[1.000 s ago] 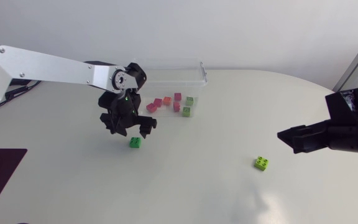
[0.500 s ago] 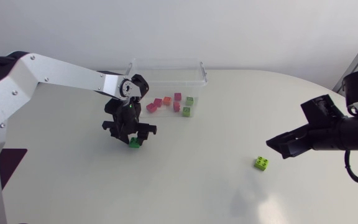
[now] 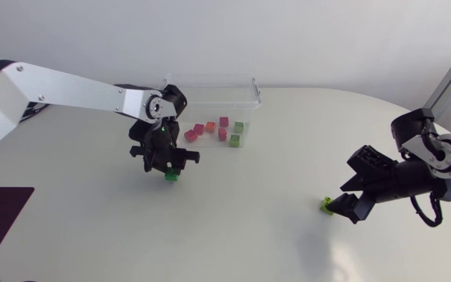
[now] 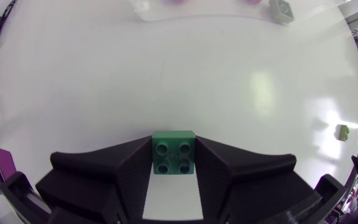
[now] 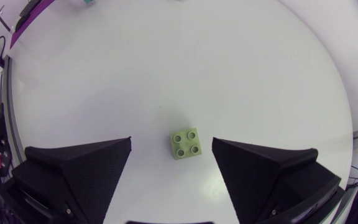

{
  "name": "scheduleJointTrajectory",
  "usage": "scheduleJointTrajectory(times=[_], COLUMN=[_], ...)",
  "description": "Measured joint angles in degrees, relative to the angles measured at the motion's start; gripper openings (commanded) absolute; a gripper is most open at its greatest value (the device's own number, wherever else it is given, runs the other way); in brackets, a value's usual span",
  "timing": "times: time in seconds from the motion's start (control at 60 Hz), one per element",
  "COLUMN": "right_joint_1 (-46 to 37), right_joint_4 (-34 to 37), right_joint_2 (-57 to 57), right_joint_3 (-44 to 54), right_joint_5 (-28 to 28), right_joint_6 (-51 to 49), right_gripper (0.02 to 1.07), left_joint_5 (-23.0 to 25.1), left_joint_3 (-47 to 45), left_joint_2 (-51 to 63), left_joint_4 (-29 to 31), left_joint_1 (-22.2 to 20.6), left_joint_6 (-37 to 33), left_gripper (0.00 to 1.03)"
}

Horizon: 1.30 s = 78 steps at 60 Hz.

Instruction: Place the duplo bricks in the container

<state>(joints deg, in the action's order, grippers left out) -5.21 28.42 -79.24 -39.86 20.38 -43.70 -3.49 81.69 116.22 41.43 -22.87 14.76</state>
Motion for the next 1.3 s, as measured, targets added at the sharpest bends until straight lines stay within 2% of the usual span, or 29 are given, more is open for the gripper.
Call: scheduleJointTrajectory(times=[0.117, 0.283, 0.367, 0.467, 0.583, 0.633, 0.667, 0.717, 0.9, 1.117, 1.15, 1.167, 1.183, 1.2, 1.217, 1.25, 1.283, 1.3], right_joint_1=[-1.2, -2.16, -2.47, -2.47, -2.47, -2.4, -2.38, -2.34, -1.84, 3.37, 4.85, 5.55, 6.75, 8.22, 9.11, 10.51, 12.22, 12.87], right_joint_4=[-0.42, -3.45, -4.57, -6.51, -8.15, -8.79, -8.98, -9.03, -8.09, 0.02, 1.66, 2.38, 3.54, 4.7, 5.29, 6.23, 7.15, 7.45], right_joint_2=[-3.87, -8.76, -10.1, -11.67, -13.49, -14.05, -14.25, -14.45, -12.96, -2.32, -0.37, 0.39, 1.57, 2.71, 3.28, 4.0, 4.59, 4.74], right_joint_3=[-0.31, -0.48, -0.48, -0.5, -0.48, -0.46, -0.42, -0.33, -0.09, -0.11, -0.48, -0.7, -1.25, -2.12, -2.78, -4.04, -5.95, -6.8], right_joint_5=[0.0, 0.2, 0.42, 0.42, -0.13, -0.83, -1.22, -1.6, -2.21, -2.21, -2.21, -2.21, -2.21, -2.21, -2.21, -2.21, -2.19, -2.19], right_joint_6=[-2.91, -5.16, -5.88, -6.05, -6.05, -6.05, -6.08, -6.03, -6.01, -3.45, -2.64, -2.23, -1.38, -0.46, 0.17, 1.38, 2.8, 3.43], right_gripper=[0.92, 0.78, 0.78, 0.62, 0.37, 0.34, 0.26, 0.21, 0.19, 0.2, 0.2, 0.2, 0.2, 0.2, 0.2, 0.2, 0.2, 0.2], left_joint_5=[-0.02, 0.2, 0.61, 1.09, 1.92, 2.01, 2.21, 3.04, 3.63, 3.37, 2.54, 2.01, 1.11, -0.07, -0.66, -1.55, -2.14, -2.36], left_joint_3=[0.0, 0.0, 0.0, 0.0, 0.0, 0.0, 0.0, 0.0, 2.19, 8.09, 9.05, 9.51, 10.45, 11.67, 12.5, 13.68, 15.19, 15.8], left_joint_2=[-4.28, -10.03, -12.68, -15.61, -16.5, -16.5, -16.48, -16.48, -14.29, -6.69, -5.38, -4.72, -3.63, -2.43, -1.6, -0.42, 1.03, 1.55], left_joint_4=[-0.44, -3.72, -6.62, -10.08, -13.64, -15.65, -16.68, -18.69, -25.53, -33.64, -35.15, -35.58, -35.98, -36.04, -36.02, -35.98, -35.63, -35.21], left_joint_1=[-0.96, -1.64, -1.68, -1.68, -1.68, -1.68, -1.68, -1.68, -1.44, 1.05, 1.46, 1.57, 1.92, 2.25, 2.4, 2.67, 3.02, 3.13], left_joint_6=[-1.51, -4.02, -5.42, -6.78, -7.76, -8.37, -8.68, -8.87, -10.14, -10.86, -11.65, -11.85, -12.07, -12.31, -12.41, -12.5, -12.72, -12.81], left_gripper=[0.19, 0.19, 0.19, 0.19, 0.19, 0.19, 0.19, 0.19, 0.2, 0.26, 0.3, 0.37, 0.53, 0.61, 0.76, 0.92, 1.0, 1.0])
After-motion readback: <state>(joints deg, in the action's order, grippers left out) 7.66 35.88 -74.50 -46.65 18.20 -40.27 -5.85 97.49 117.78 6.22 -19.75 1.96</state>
